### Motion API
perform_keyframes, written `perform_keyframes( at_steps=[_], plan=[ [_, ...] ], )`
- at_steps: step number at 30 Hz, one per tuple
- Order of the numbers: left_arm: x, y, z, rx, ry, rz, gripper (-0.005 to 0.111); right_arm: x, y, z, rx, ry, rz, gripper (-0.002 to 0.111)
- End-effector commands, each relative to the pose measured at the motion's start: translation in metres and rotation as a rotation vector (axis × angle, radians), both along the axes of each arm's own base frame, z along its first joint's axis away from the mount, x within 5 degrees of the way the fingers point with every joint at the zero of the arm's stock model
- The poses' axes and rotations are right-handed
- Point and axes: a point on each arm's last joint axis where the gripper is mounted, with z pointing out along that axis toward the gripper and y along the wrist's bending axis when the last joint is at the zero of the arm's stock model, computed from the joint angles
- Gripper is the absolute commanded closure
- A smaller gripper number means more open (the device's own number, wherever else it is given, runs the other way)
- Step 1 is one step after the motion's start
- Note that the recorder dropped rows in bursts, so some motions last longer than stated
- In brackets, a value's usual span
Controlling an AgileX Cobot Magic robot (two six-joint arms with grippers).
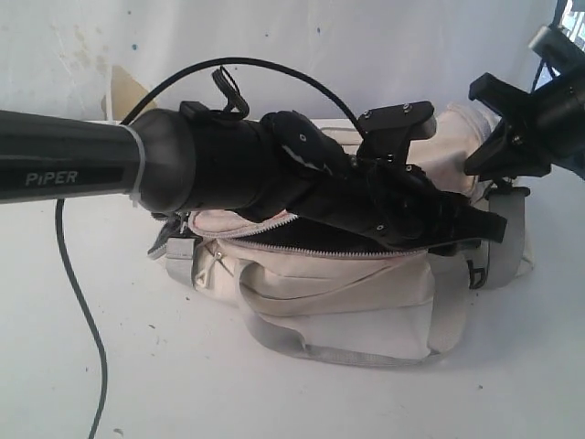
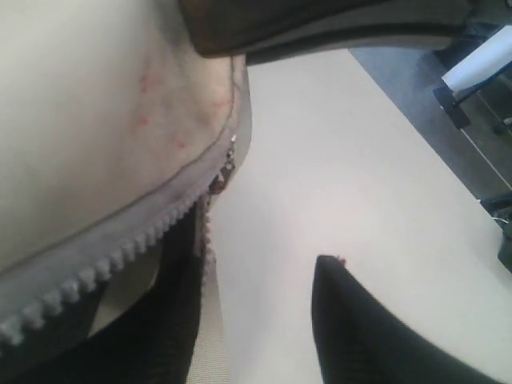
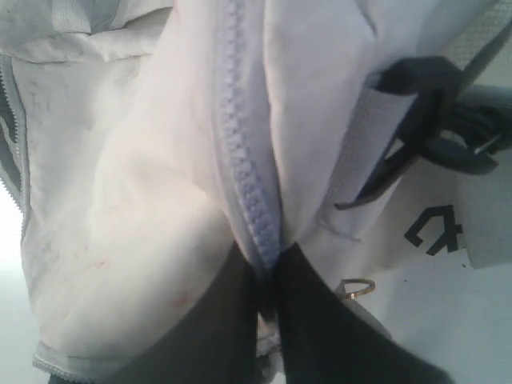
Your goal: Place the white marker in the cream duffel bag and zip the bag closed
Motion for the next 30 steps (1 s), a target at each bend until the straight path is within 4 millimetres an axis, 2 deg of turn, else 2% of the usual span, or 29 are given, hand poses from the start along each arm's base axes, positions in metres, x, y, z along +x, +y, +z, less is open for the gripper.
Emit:
perform_keyframes(
  at_steps=[1,8,10,11,13,17,21,25,30],
  plan=[
    [0.002,-0.002,-0.002,-0.008,-0.003,0.011,0.061,0.0,0.001,0.006,0.06,0.009,-0.083,0.108],
    [0.006,-0.008,0.014,-0.042,-0.058,-0.005,0.061,0.003,0.008,0.014,0.203,0.015,-0.146,0.108],
    [0.0,-0.012,0.019,-0.06,0.024,-0.059,0.061,0.003,0.007,0.013,0.192,0.014,-0.14,0.108],
    [-0.008,-0.013,0.023,-0.054,0.06,-0.143,0.061,0.003,0.006,0.012,0.167,0.011,-0.135,0.108],
    [-0.012,-0.012,0.024,-0.031,0.06,-0.19,0.061,0.003,0.004,0.011,0.138,0.003,-0.135,0.108],
    [-0.009,-0.01,0.03,-0.045,0.078,-0.15,0.061,0.004,0.002,0.009,0.111,-0.007,-0.138,0.108],
    [0.012,-0.013,0.013,-0.051,-0.013,0.015,0.061,0.004,0.002,0.01,0.117,-0.006,-0.139,0.108],
    [0.019,-0.017,-0.012,-0.001,-0.035,0.027,0.061,0.003,0.004,0.01,0.137,0.008,-0.13,0.108],
    [0.027,-0.015,-0.017,0.001,-0.06,0.073,0.061,0.002,0.005,0.01,0.142,0.011,-0.12,0.108]
  ],
)
